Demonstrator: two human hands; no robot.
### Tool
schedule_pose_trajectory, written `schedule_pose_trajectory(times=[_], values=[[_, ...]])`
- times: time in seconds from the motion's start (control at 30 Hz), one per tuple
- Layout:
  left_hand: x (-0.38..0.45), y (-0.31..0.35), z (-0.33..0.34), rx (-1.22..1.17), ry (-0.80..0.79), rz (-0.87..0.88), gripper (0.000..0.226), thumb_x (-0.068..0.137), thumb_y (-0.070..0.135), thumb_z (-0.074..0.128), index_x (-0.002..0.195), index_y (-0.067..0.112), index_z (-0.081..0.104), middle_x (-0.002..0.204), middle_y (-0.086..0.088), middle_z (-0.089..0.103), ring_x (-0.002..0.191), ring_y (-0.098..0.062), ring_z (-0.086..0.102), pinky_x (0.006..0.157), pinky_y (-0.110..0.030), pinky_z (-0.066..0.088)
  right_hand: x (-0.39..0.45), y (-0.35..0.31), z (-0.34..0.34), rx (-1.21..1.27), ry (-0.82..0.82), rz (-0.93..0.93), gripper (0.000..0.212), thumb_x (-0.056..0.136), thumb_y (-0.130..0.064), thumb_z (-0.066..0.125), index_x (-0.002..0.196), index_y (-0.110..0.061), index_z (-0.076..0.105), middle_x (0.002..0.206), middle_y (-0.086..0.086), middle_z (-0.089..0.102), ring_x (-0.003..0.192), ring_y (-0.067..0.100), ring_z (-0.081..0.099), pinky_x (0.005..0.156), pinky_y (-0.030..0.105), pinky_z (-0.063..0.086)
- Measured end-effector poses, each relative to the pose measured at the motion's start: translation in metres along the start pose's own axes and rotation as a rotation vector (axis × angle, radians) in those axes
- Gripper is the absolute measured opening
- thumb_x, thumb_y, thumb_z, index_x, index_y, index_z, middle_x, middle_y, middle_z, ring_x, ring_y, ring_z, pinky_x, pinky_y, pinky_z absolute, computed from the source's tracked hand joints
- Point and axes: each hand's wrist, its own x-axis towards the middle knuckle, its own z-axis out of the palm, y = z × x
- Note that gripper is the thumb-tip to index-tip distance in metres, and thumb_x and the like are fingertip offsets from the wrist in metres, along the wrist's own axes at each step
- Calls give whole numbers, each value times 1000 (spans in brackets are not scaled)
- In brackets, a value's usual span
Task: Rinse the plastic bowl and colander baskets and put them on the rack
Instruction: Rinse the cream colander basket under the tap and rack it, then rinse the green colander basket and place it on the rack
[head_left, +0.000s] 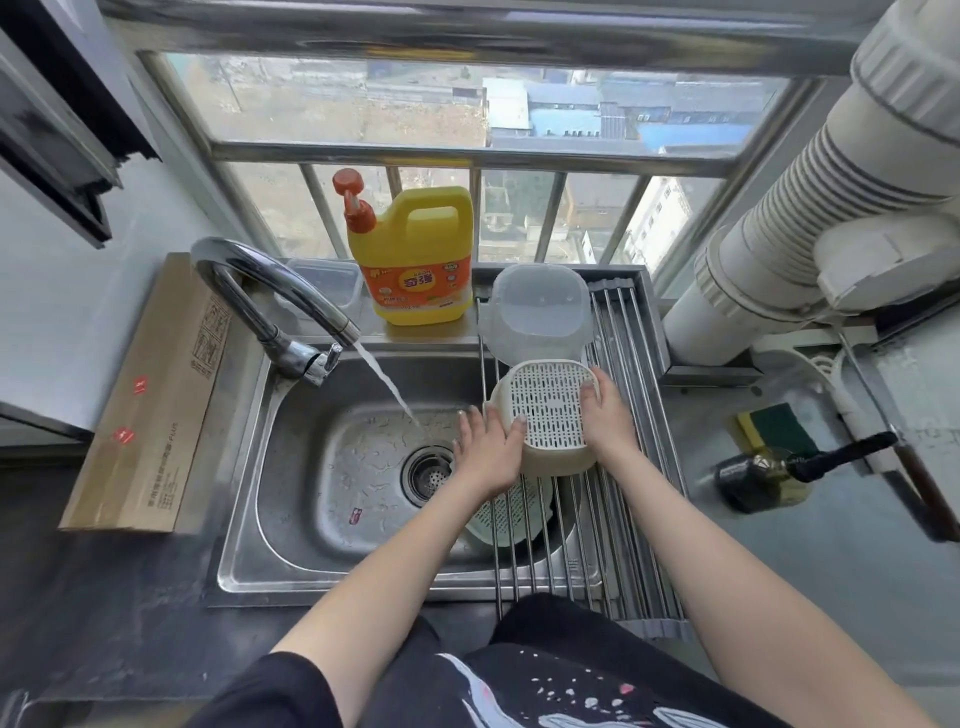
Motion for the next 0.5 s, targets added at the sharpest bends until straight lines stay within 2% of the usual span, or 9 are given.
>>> schedule_pose_trajectory(times=[0.23, 0.3, 0.33, 0.37, 0.43, 0.5], values=[[8, -6, -2, -40, -48, 20, 78, 94, 61, 9, 151, 13, -14, 159, -9, -17, 145, -28, -21, 116, -50, -7, 16, 3, 5, -47, -8, 27, 50, 103, -33, 28, 152, -29, 16, 155, 2, 31, 139, 28, 33, 113, 47, 29], [7, -10, -2, -75, -51, 41, 77, 95, 60, 9, 151, 12, -15, 159, -10, -17, 145, -28, -21, 117, -45, -10, 9, 2, 6, -89, 103, -32, 50, 103, -33, 30, 151, -30, 18, 154, 1, 32, 141, 26, 30, 113, 46, 28], [4, -14, -2, -106, -31, 64, 76, 96, 58, 10, 151, 11, -13, 159, -11, -14, 146, -28, -18, 118, -43, -9, 1, -2, 7, -123, 198, -93, 48, 102, -29, 33, 149, -27, 26, 151, 2, 37, 138, 25, 34, 110, 44, 32], [0, -21, -2, -146, 14, 89, 74, 97, 56, 11, 152, 10, -7, 160, -10, -8, 148, -27, -11, 119, -40, -5, -9, -6, 9, -164, 300, -187, 44, 100, -22, 36, 144, -22, 38, 142, 4, 47, 130, 25, 42, 101, 39, 38], [-10, -42, -5, -220, 154, 117, 64, 101, 47, 20, 151, 8, 19, 158, -11, 21, 146, -24, 19, 117, -36, 17, -37, -16, 18, -253, 413, -438, 33, 92, -6, 40, 120, -11, 57, 112, 7, 61, 105, 24, 53, 83, 30, 40], [-19, -72, -7, -272, 270, 54, 42, 102, 34, 33, 131, 7, 48, 135, -12, 51, 123, -22, 48, 99, -30, 37, -65, -23, 37, -290, 289, -620, 23, 87, 1, 44, 95, -6, 64, 91, 8, 63, 86, 21, 55, 74, 28, 41]])
